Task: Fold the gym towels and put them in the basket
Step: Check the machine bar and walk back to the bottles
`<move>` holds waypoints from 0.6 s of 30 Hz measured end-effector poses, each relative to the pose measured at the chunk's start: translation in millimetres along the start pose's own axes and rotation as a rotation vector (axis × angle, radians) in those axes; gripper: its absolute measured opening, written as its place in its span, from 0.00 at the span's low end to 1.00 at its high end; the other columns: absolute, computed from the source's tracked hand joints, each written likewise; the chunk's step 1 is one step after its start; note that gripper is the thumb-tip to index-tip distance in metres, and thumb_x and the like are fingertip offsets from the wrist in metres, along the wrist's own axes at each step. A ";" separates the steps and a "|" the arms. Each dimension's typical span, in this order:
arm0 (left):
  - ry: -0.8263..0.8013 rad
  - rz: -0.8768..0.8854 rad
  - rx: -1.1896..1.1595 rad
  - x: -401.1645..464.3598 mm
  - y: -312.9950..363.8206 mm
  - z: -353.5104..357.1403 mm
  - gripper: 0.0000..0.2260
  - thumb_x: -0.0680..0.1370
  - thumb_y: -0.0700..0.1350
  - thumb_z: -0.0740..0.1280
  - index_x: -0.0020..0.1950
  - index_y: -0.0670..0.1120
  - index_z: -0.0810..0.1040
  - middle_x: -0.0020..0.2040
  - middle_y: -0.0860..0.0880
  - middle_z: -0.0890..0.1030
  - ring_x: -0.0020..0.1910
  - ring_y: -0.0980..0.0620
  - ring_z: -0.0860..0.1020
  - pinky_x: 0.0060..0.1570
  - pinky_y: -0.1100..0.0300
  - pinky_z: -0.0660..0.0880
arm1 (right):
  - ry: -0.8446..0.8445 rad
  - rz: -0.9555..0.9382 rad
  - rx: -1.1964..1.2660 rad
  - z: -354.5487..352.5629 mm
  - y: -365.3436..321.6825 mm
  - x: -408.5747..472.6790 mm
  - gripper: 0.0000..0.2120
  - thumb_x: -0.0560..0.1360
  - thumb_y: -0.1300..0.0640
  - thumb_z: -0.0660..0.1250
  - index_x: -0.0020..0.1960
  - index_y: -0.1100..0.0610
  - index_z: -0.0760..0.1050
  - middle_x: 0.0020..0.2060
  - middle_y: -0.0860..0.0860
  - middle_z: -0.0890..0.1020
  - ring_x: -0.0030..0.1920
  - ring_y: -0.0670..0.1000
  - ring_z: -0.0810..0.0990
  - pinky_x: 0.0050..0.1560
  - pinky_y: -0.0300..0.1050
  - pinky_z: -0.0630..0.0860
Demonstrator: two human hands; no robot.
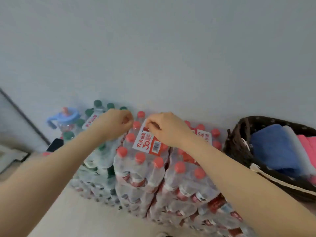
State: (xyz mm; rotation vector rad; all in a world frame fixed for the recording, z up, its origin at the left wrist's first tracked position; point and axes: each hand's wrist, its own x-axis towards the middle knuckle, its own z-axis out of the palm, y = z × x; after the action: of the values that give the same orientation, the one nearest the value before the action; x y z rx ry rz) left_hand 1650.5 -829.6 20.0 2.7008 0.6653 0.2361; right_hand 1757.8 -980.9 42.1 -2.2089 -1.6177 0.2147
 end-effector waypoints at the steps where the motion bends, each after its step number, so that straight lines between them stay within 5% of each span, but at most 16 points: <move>1: 0.006 -0.065 0.019 -28.1 -24.5 -6.5 0.07 0.76 0.45 0.61 0.47 0.46 0.78 0.42 0.46 0.82 0.44 0.44 0.78 0.47 0.54 0.75 | -0.055 -0.055 0.007 15.4 -23.0 7.1 0.10 0.77 0.58 0.58 0.48 0.56 0.78 0.43 0.52 0.82 0.44 0.53 0.78 0.44 0.47 0.74; 9: 0.125 -0.714 -0.034 -330.3 -177.7 -56.3 0.06 0.76 0.45 0.61 0.44 0.46 0.76 0.42 0.48 0.81 0.42 0.48 0.78 0.45 0.54 0.76 | -0.445 -0.441 0.116 172.2 -255.2 11.7 0.11 0.77 0.59 0.57 0.51 0.58 0.78 0.48 0.54 0.82 0.46 0.52 0.77 0.47 0.45 0.73; 18: 0.363 -1.335 -0.172 -646.0 -233.9 -84.1 0.06 0.76 0.43 0.60 0.46 0.46 0.77 0.45 0.48 0.81 0.46 0.47 0.78 0.48 0.52 0.76 | -0.787 -0.671 0.204 325.6 -522.1 -60.8 0.12 0.77 0.58 0.57 0.48 0.62 0.78 0.42 0.50 0.80 0.48 0.55 0.79 0.51 0.52 0.77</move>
State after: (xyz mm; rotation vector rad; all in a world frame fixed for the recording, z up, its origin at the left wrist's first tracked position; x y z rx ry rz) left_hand 966.6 -918.7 -38.7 1.5441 2.1779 0.3721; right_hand 1165.1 -832.6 -53.1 -1.3635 -2.4846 1.0810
